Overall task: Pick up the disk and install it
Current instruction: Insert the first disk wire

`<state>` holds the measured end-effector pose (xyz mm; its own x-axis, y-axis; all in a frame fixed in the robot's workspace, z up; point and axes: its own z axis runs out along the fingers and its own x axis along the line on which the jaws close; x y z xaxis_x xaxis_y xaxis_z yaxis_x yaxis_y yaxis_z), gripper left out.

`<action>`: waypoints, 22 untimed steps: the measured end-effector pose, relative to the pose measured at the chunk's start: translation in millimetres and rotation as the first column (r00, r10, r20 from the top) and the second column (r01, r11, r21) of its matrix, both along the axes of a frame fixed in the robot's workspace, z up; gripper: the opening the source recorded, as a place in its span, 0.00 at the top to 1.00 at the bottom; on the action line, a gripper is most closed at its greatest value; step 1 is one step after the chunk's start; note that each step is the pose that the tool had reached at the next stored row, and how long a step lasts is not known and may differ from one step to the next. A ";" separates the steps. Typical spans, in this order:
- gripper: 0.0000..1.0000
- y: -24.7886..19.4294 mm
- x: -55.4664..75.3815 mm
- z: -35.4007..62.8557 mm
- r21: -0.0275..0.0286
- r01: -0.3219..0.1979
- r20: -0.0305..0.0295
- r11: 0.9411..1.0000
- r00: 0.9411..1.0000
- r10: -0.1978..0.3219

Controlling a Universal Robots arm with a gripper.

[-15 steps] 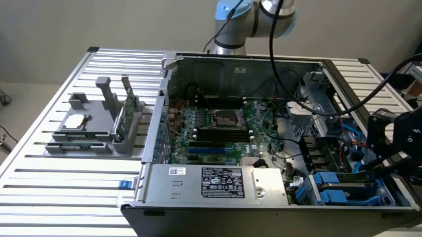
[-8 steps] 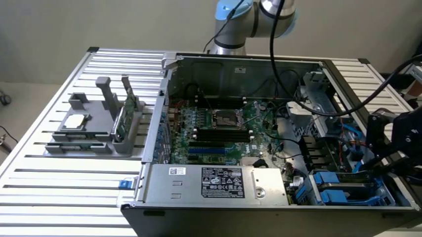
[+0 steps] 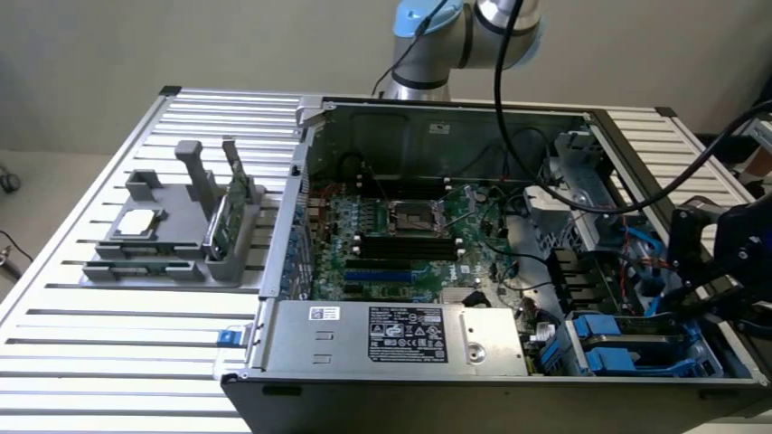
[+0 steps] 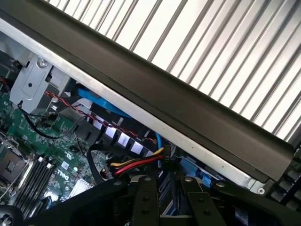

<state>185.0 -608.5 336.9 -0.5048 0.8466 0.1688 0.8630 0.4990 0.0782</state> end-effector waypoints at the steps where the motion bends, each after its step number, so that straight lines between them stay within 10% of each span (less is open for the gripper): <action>1: 0.75 -0.1 0.0 -0.5 0.003 0.000 -0.001 1.000 1.000 0.000; 8: 0.75 -0.2 0.8 -1.1 0.023 0.001 -0.003 1.000 1.000 -0.001; 22: 0.84 -0.2 -1.0 4.7 0.040 0.011 -0.007 0.999 1.000 -0.011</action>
